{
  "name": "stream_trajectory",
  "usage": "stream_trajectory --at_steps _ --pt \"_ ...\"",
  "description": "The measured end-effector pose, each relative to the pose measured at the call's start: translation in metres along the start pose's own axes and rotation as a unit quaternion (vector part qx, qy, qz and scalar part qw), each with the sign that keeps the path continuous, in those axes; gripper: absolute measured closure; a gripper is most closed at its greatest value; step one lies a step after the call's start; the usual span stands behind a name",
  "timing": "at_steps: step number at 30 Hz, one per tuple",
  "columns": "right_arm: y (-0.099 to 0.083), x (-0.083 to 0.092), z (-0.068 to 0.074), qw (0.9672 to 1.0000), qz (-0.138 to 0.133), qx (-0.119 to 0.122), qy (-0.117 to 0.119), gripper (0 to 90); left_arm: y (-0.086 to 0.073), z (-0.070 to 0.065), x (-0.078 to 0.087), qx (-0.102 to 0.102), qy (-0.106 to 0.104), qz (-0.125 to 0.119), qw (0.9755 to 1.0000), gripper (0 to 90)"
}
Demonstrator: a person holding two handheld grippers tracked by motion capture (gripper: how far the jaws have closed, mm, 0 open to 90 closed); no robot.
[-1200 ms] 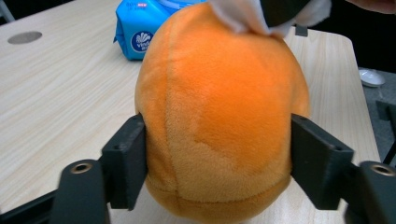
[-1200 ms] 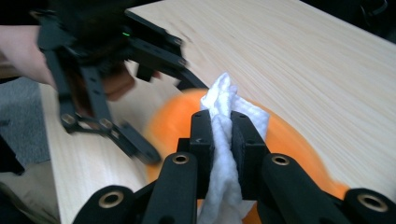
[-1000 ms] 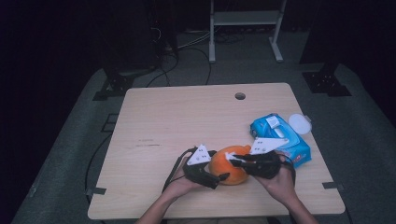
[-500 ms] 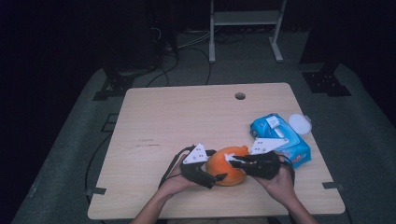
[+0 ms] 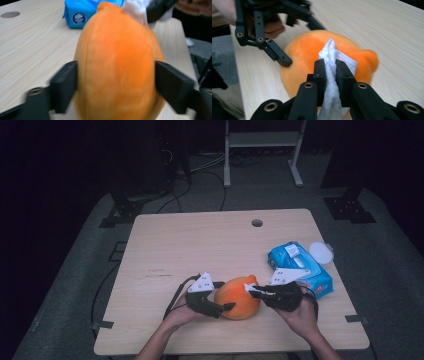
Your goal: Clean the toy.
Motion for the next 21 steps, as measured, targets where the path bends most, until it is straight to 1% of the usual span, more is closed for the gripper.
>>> stream_trajectory --at_steps 1,2,3,4,5,6,7,8,9,10,11,12,13,14,17,18,19,20,21 --pt "0.002 -0.002 0.004 1.0000 -0.002 0.003 0.005 79.5 0.000 0.000 0.000 0.000 0.000 0.000 1.0000 12.0" --pt "0.006 -0.003 0.009 0.9999 -0.006 0.009 0.011 79.4 0.002 -0.002 -0.002 0.002 0.001 -0.004 1.0000 11.6" --pt "0.006 -0.003 0.009 0.9999 -0.006 0.009 0.011 79.4 0.002 -0.002 -0.002 0.002 0.001 -0.004 1.0000 13.4" --pt "0.010 -0.006 0.015 0.9995 -0.008 0.024 0.020 79.3 0.001 -0.002 -0.002 -0.005 0.003 -0.002 1.0000 18.8" --pt "0.010 -0.006 0.015 0.9995 -0.008 0.024 0.020 79.3 0.000 -0.001 -0.001 -0.011 0.007 -0.003 0.9999 18.8" --pt "0.012 -0.007 0.017 0.9992 -0.006 0.033 0.020 79.2 -0.001 0.000 0.001 -0.013 0.007 0.000 0.9999 22.7" --pt "0.012 -0.007 0.017 0.9992 -0.005 0.036 0.018 79.2 -0.001 0.001 0.002 -0.012 0.005 0.000 0.9999 25.4" --pt "0.010 -0.005 0.013 0.9995 -0.007 0.028 0.016 79.4 -0.002 0.002 0.003 -0.013 0.005 0.000 0.9999 28.1" --pt "0.010 -0.005 0.013 0.9995 -0.007 0.028 0.016 79.4 -0.003 0.004 0.004 -0.011 0.005 0.000 0.9999 28.1" --pt "0.006 -0.004 0.007 0.9997 -0.006 0.020 0.008 79.5 -0.004 0.005 0.005 -0.008 0.004 0.000 1.0000 29.3" --pt "0.006 -0.004 0.007 0.9997 -0.006 0.020 0.008 79.5 -0.005 0.007 0.006 -0.004 0.003 -0.001 1.0000 29.3" --pt "-0.002 -0.003 -0.003 1.0000 -0.006 0.001 0.007 79.5 -0.007 0.010 0.008 0.002 0.001 -0.002 1.0000 29.8" --pt "-0.002 -0.003 -0.003 1.0000 -0.006 0.001 0.007 79.5 -0.007 0.010 0.008 0.002 0.001 -0.002 1.0000 29.8" --pt "-0.009 -0.002 -0.010 0.9998 -0.006 -0.017 0.007 79.5 -0.007 0.011 0.008 0.006 0.000 -0.004 1.0000 29.9" --pt "-0.012 -0.002 -0.012 0.9997 -0.006 -0.021 0.005 79.6 -0.007 0.009 0.007 0.002 0.000 -0.002 1.0000 30.0" --pt "-0.009 -0.001 -0.009 0.9998 -0.008 -0.018 0.004 79.6 -0.006 0.006 0.005 -0.005 0.001 -0.001 1.0000 30.2" --pt "-0.009 -0.001 -0.009 0.9998 -0.008 -0.018 0.004 79.6 -0.006 0.006 0.005 -0.005 0.001 -0.001 1.0000 30.2" --pt "-0.003 0.000 -0.004 0.9998 -0.017 -0.006 0.004 79.6 -0.005 0.001 0.004 -0.020 0.002 0.001 0.9998 29.7" --pt "-0.002 0.000 -0.003 0.9997 -0.022 -0.003 0.005 79.5 -0.004 -0.002 0.003 -0.029 0.004 0.003 0.9996 29.1"
Point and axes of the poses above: each handheld gripper's, and its own axes: x roughly backward along the jaws, y roughly out of its top, z roughly to its left, the point moved 4 cm from there along -x, roughly forward along the jaws, and after that the axes turned 12 degrees about x, right-handed, at the moved point
